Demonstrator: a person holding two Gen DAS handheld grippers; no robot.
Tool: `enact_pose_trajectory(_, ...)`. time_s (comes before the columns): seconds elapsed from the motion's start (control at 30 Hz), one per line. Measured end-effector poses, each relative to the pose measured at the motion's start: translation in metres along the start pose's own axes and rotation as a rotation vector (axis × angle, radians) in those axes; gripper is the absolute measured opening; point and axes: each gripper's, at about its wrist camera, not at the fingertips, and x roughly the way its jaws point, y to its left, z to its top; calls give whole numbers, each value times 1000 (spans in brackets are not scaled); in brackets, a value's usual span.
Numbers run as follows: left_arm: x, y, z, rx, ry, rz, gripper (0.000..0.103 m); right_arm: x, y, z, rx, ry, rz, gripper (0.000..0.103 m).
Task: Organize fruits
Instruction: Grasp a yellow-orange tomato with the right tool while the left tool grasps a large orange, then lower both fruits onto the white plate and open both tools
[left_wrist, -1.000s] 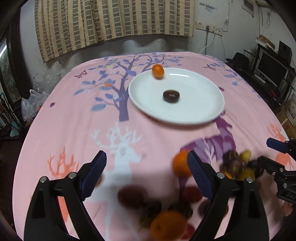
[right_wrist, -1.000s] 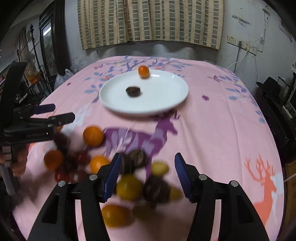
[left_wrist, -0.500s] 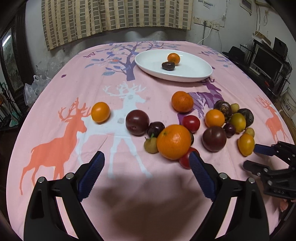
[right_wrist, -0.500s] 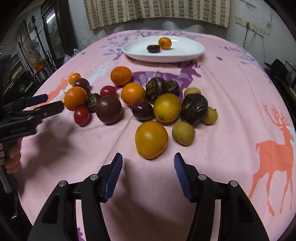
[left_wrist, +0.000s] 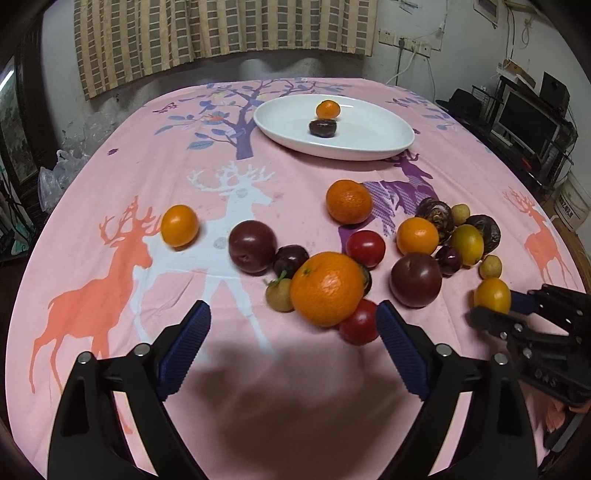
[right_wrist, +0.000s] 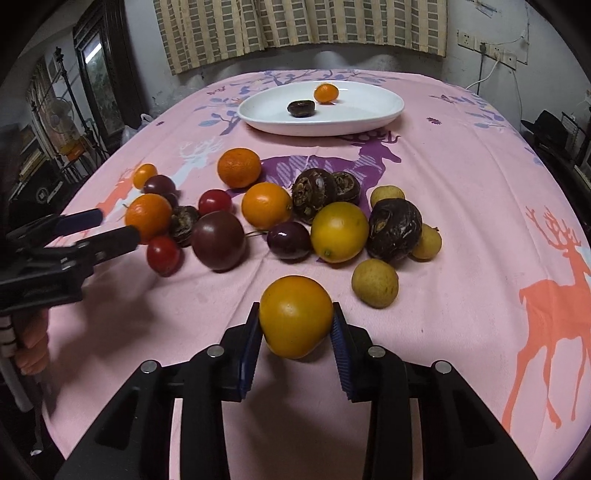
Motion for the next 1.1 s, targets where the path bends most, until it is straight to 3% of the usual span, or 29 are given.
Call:
enact_pose_trajectory(0.07, 9, -6, 4, 20, 18, -12, 68, -7, 0, -4, -4, -11, 15, 36)
enact_pose_trajectory(0.13, 16, -10, 9, 33, 7, -35, 61, -13, 1, -6, -18, -23, 20, 36)
enact_pose_trajectory(0.2, 19, -15, 13, 56, -3, -34, 44, -16, 3, -7, -27, -29, 26, 36)
enact_pose_trajectory(0.33, 22, -18, 15, 89, -16, -23, 42, -20, 3, -6, -39, -36, 41, 36)
enact_pose_trajectory(0.43, 17, -10, 18, 56, 17, -72, 42, -24, 3, -1, -50, -52, 48, 36)
enact_pose_trajectory(0.5, 7, -7, 25, 51, -7, -86, 42, -31, 3, 7, -59, -83, 47, 36)
enact_pose_trajectory(0.63, -10, -7, 55, 56, -73, -92, 42, -43, 0, 40, -77, -166, 24, 36)
enact_pose_trajectory(0.77, -3, -13, 98, 47, -134, -37, 42, -38, 0, 88, -110, -248, -9, 37)
enact_pose_trajectory(0.87, 22, -15, 136, 26, -144, -5, 42, -14, 0, 125, -132, -249, -43, 37)
enact_pose_trajectory(1.1, 105, -8, 182, -35, -20, 42, 42, 61, -18, 181, -116, -134, -101, 37)
